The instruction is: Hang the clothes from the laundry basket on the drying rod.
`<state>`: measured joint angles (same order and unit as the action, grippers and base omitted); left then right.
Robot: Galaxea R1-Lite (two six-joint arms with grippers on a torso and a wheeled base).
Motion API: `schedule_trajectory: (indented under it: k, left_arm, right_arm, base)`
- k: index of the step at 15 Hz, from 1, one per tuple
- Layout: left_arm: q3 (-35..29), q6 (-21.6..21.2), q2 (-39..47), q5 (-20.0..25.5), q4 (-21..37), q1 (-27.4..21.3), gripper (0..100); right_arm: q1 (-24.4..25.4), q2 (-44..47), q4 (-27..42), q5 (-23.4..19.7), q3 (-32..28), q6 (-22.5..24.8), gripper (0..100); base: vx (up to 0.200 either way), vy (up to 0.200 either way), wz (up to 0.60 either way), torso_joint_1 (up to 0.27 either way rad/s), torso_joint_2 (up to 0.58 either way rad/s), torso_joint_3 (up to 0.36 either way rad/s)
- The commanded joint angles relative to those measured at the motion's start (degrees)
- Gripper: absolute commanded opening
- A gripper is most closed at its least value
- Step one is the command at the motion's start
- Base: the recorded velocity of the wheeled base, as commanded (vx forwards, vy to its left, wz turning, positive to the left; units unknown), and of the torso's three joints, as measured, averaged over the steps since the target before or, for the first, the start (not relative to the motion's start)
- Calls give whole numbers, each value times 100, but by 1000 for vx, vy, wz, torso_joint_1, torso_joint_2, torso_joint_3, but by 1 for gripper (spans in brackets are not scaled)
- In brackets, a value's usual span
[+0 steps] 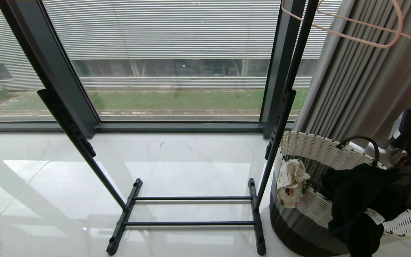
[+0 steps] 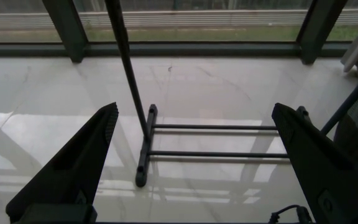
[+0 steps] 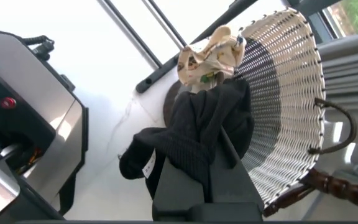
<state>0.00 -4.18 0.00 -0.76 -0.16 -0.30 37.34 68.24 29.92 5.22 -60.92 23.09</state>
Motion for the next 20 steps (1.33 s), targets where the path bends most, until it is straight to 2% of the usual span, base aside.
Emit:
schedule_trajectory:
  k: [1, 7, 11, 17, 20]
  left_arm:
    - [0, -39, 0, -4, -2, 4, 100]
    - [0, -56, 0, -4, -2, -5, 100]
    - [0, -56, 0, -4, -2, -5, 100]
    - [0, -48, 0, -4, -2, -5, 100]
    - [0, 357, 0, -30, -2, -5, 100]
  right_arm:
    - [168, 22, 5, 6, -87, 3, 0]
    - [669, 479, -38, 32, -166, 3, 0]
    - [766, 743, -38, 32, -403, 3, 0]
    - [871, 813, -38, 32, -606, 3, 0]
    - [1030, 840, -38, 32, -606, 3, 0]
  base:
    - [0, 0, 0, 0, 0, 0]
    - [-200, 0, 0, 2, 1, 2]
    - [-200, 0, 0, 2, 1, 1]
    - [0, 0, 0, 0, 0, 0]
    - [0, 0, 0, 0, 0, 0]
